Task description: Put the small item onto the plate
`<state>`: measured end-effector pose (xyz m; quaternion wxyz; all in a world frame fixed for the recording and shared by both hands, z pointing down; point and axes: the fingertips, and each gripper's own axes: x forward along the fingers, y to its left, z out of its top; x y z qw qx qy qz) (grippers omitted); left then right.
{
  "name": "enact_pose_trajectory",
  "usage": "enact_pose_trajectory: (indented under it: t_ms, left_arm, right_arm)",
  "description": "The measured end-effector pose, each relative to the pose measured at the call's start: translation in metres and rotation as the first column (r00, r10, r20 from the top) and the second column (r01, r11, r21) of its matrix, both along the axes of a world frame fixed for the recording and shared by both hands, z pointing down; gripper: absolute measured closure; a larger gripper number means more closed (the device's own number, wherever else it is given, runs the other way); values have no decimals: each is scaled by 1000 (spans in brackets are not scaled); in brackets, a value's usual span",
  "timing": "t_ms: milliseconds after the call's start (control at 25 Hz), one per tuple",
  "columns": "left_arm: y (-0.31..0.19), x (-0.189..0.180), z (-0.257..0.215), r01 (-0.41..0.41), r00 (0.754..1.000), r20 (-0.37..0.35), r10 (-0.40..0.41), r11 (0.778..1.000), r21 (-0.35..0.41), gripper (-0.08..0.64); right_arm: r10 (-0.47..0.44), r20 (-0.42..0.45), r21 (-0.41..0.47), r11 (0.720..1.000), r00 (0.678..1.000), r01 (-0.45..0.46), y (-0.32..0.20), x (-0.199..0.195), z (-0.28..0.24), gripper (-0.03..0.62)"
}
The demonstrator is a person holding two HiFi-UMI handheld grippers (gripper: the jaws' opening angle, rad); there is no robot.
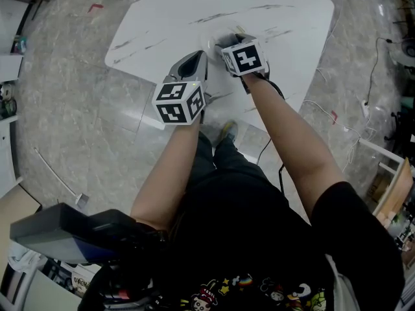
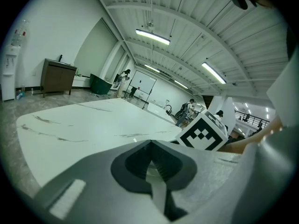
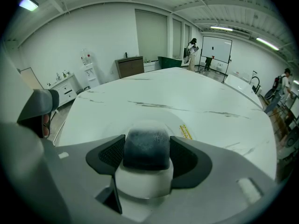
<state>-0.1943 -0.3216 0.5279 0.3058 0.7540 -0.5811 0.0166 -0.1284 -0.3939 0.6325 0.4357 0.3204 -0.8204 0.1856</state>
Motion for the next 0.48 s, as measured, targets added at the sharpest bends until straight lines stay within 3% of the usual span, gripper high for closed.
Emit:
enact_pose_trajectory:
  t_ms: [480]
  left_arm:
    - [-1, 1, 3, 3, 1000, -4, -3, 1000, -11, 558]
  right_arm:
    - [14, 22, 1, 1000, 1000, -14, -2, -1, 2, 262]
